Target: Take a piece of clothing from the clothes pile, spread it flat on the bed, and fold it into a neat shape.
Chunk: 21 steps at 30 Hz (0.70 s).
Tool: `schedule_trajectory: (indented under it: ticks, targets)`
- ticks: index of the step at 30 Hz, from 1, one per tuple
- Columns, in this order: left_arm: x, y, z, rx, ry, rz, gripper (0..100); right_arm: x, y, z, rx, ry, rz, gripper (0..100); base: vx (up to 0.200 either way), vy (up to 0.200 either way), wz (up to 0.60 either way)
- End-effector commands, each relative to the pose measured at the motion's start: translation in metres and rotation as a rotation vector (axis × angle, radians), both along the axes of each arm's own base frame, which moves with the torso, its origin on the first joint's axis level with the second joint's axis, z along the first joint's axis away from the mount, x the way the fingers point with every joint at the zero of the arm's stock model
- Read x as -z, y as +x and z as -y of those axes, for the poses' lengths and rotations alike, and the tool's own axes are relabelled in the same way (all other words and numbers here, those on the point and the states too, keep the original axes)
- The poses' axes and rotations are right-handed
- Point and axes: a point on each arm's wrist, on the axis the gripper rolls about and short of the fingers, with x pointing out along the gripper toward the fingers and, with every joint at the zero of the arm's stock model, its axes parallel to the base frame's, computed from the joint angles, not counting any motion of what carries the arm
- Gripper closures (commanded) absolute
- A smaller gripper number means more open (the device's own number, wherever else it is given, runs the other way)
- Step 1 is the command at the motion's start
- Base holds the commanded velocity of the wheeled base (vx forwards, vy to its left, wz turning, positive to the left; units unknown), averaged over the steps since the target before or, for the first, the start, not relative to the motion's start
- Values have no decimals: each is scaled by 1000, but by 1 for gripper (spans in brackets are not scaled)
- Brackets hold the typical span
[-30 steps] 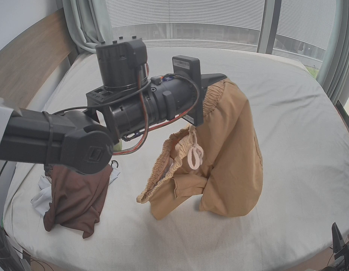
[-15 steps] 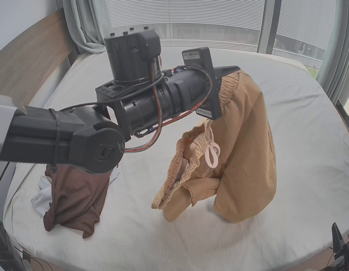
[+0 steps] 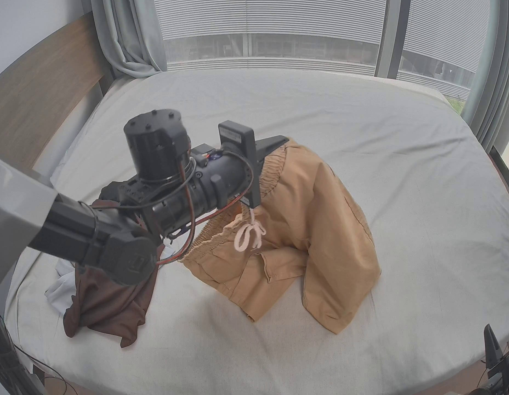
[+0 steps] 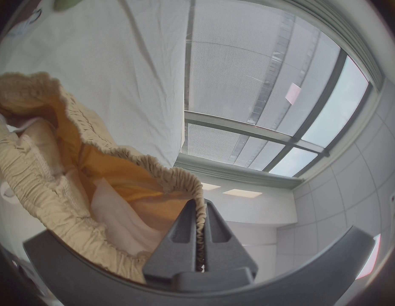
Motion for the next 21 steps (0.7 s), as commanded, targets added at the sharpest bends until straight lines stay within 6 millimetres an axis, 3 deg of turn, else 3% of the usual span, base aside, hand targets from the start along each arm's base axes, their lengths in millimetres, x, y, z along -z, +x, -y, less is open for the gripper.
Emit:
schedule_trajectory:
  ticks: [1,3,9,21]
  targets:
    - [20,-9,-21,-39,77,60,100,5,0,0,0,0,-1,0,0,0,0]
    - [22,-17,-30,-44,107,119,100,5,0,0,0,0,-1,0,0,0,0]
    - [24,-14,-55,-119,128,231,100,5,0,0,0,0,-1,0,0,0,0]
    - [53,-23,-104,-142,220,332,100,5,0,0,2,-1,-1,0,0,0,0]
